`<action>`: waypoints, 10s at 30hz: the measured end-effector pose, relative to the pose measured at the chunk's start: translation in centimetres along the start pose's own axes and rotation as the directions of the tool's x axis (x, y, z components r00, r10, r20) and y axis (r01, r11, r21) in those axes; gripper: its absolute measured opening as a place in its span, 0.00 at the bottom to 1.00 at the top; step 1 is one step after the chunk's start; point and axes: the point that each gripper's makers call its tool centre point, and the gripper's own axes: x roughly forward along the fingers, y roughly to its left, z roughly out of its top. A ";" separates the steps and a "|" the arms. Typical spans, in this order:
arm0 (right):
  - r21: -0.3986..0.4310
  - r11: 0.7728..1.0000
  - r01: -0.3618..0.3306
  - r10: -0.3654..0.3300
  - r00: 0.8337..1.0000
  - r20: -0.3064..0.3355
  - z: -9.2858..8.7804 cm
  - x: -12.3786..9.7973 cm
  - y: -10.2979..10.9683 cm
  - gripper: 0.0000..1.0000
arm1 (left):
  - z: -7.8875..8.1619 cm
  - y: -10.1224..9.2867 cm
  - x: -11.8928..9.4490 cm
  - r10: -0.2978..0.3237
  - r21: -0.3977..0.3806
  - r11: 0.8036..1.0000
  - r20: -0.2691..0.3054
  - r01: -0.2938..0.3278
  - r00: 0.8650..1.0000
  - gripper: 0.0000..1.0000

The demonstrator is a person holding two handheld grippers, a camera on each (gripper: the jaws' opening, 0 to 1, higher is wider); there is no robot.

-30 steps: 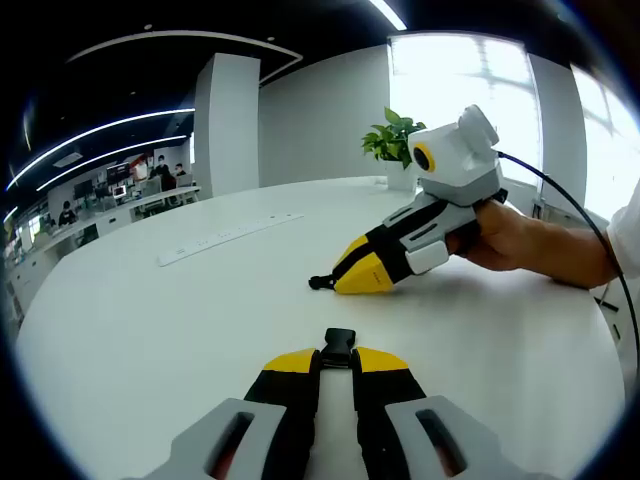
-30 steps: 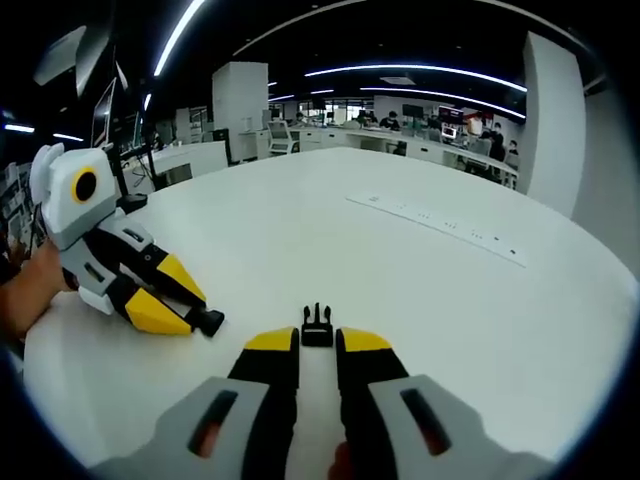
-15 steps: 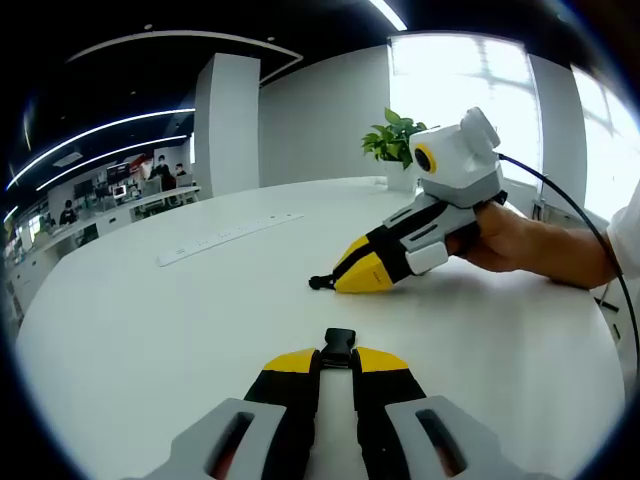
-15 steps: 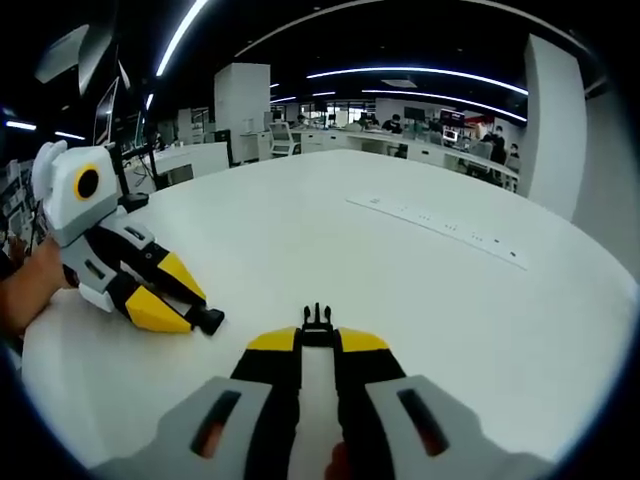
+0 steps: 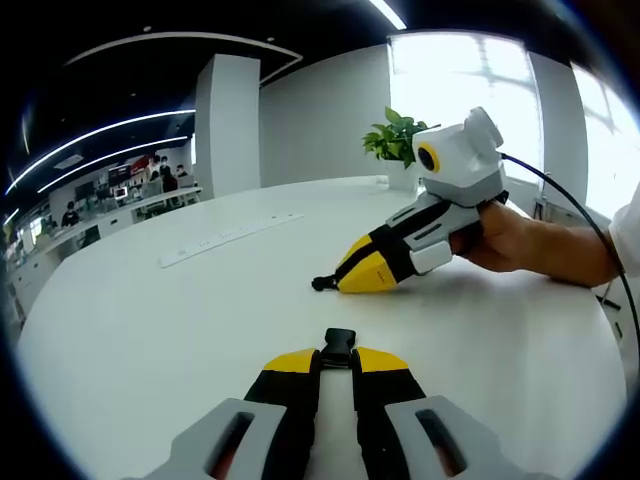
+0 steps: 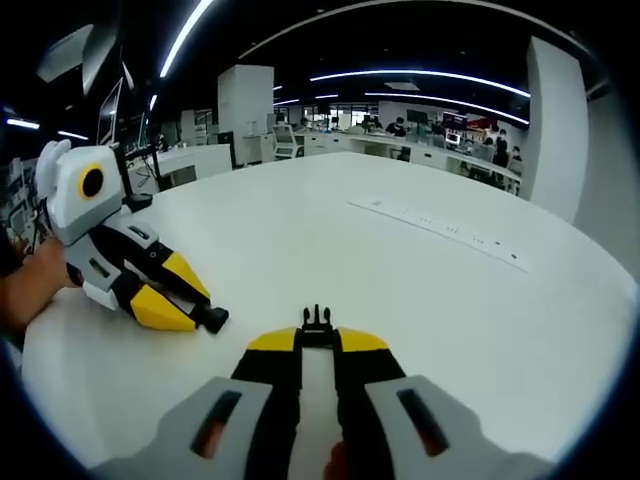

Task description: Snap the two parts of the plastic buckle together until the buckle closes and remains connected.

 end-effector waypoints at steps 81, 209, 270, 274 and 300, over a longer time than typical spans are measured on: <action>-0.089 0.980 -0.178 0.186 0.979 0.083 -4.1 -10.4 7.4 0.12 | -2.3 -7.8 -4.8 -0.142 0.074 0.987 -0.026 0.143 0.990 0.12; -0.345 0.731 -0.589 0.626 0.779 -0.003 -6.8 -15.0 16.8 0.12 | -4.6 -15.9 -8.1 -0.471 0.203 0.860 -0.040 0.469 0.881 0.12; -0.358 0.680 -0.640 0.674 0.738 -0.037 -6.7 -14.3 17.1 0.10 | -4.5 -16.0 -7.9 -0.478 0.214 0.852 -0.056 0.478 0.877 0.09; -0.358 0.685 -0.635 0.670 0.742 -0.033 -6.7 -14.4 17.2 0.10 | -4.5 -16.0 -7.9 -0.477 0.211 0.853 -0.057 0.478 0.877 0.09; -0.375 0.707 -0.600 0.641 0.767 -0.019 -6.4 -15.5 19.0 0.10 | -4.8 -16.4 -8.3 -0.470 0.222 0.856 -0.044 0.467 0.882 0.09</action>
